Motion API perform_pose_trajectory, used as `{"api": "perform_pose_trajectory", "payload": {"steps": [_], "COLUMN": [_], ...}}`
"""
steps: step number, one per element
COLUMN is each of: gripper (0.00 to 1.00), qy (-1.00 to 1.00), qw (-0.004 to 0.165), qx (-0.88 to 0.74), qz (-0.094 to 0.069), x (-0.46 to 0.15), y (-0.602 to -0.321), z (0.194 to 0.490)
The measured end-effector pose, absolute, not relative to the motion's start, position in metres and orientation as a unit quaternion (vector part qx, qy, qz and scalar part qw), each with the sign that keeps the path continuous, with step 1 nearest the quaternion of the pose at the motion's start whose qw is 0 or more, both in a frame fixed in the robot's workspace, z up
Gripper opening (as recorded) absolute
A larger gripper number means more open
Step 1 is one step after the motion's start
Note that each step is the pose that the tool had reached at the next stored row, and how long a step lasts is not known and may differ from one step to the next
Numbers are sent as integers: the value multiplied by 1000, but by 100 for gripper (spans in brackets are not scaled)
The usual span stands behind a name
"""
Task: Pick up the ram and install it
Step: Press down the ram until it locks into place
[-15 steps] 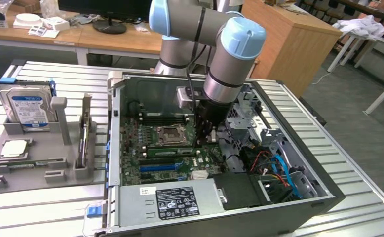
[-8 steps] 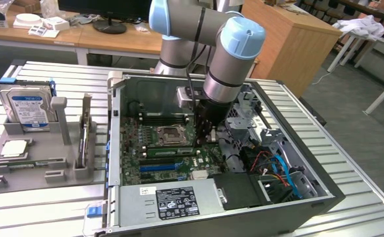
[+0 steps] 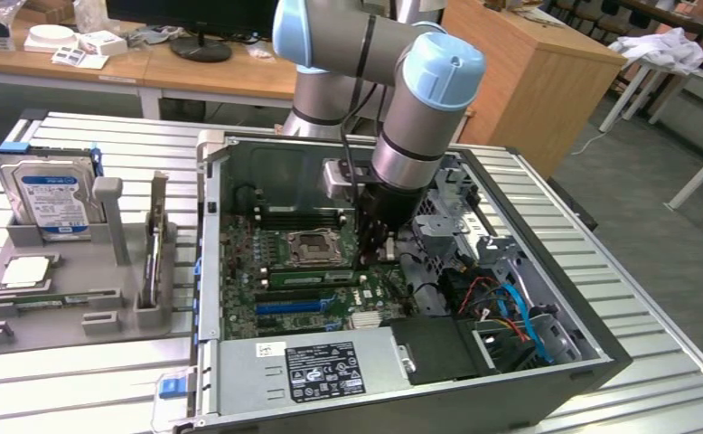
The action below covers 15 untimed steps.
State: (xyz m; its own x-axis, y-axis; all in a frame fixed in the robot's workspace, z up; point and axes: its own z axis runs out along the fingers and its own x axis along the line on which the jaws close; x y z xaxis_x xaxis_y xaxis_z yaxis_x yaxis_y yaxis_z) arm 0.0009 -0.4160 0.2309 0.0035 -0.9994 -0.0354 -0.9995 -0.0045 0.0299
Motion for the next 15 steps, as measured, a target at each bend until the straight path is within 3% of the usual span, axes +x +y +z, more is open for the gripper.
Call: {"api": "perform_pose_trajectory", "payload": {"steps": [15], "gripper": [11], "qy": [705], "qw": [5], "qx": [-708], "qz": [26], "x": [1], "y": [-416], "z": [227]}}
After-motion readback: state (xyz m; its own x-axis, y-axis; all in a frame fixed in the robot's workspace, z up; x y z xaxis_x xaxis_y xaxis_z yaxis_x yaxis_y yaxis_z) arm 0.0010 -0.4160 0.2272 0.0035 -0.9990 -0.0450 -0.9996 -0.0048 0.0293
